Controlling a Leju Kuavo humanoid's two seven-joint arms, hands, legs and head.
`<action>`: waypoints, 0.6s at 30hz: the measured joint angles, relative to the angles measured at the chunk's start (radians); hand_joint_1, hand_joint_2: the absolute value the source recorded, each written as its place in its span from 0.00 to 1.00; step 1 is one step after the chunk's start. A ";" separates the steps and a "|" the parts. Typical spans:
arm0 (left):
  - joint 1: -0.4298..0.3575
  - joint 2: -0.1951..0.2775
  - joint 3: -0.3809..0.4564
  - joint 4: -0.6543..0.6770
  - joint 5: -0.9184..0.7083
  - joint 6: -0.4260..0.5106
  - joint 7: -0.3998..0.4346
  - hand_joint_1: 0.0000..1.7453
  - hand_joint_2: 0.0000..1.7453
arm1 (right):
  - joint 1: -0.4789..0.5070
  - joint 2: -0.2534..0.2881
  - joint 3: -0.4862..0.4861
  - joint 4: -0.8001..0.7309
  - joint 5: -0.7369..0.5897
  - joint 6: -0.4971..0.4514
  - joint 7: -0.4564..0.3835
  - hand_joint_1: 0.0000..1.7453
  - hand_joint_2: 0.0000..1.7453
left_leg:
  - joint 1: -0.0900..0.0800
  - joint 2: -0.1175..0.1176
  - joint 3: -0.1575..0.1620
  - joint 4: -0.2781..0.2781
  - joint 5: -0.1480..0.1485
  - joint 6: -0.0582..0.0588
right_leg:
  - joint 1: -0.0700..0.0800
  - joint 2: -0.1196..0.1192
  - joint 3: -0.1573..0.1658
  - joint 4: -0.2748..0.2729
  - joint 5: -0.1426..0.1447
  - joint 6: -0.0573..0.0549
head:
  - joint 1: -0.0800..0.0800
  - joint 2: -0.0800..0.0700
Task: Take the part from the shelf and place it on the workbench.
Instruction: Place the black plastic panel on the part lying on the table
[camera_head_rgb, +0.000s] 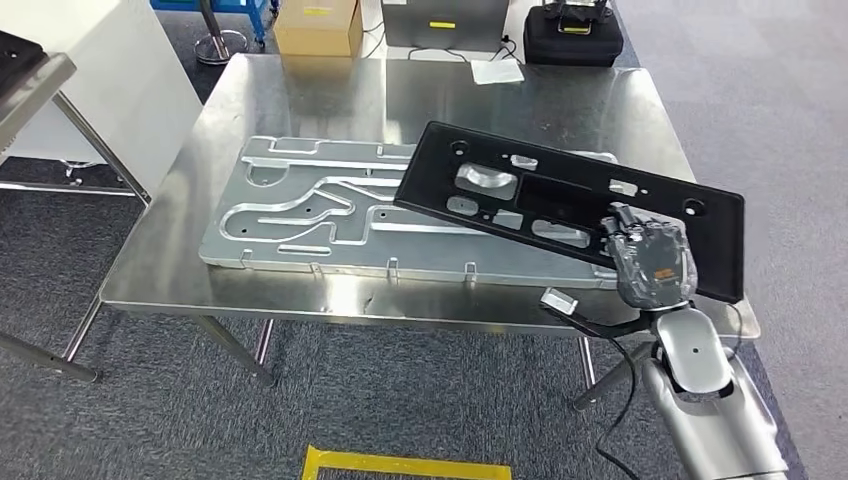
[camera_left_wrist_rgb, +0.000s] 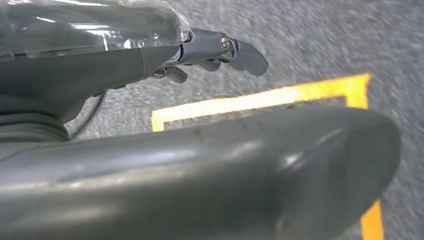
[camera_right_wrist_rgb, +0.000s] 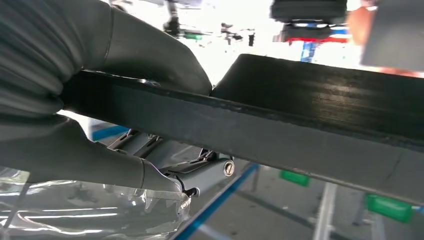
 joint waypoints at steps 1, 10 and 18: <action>-0.001 -0.001 -0.004 0.000 -0.001 0.000 0.000 0.00 0.00 | -0.024 0.002 0.032 0.021 0.000 0.006 0.007 1.00 1.00 | 0.004 -0.001 0.022 0.001 -0.018 -0.007 | -0.005 -0.003 -0.004 -0.052 0.040 0.005 | 0.000 0.000; -0.016 -0.002 -0.015 0.000 0.002 0.018 0.001 0.00 0.00 | -0.166 0.036 0.183 0.140 0.000 0.032 0.016 1.00 1.00 | 0.012 -0.001 -0.029 0.188 -0.066 -0.065 | -0.008 -0.015 0.016 -0.213 0.279 -0.056 | -0.003 0.000; -0.019 0.000 -0.034 0.000 -0.009 0.019 0.009 0.00 0.00 | -0.277 0.101 0.264 0.269 0.000 0.068 -0.011 1.00 1.00 | -0.002 0.009 -0.140 0.116 0.018 -0.034 | 0.016 -0.003 0.090 -0.216 0.220 -0.068 | -0.002 0.000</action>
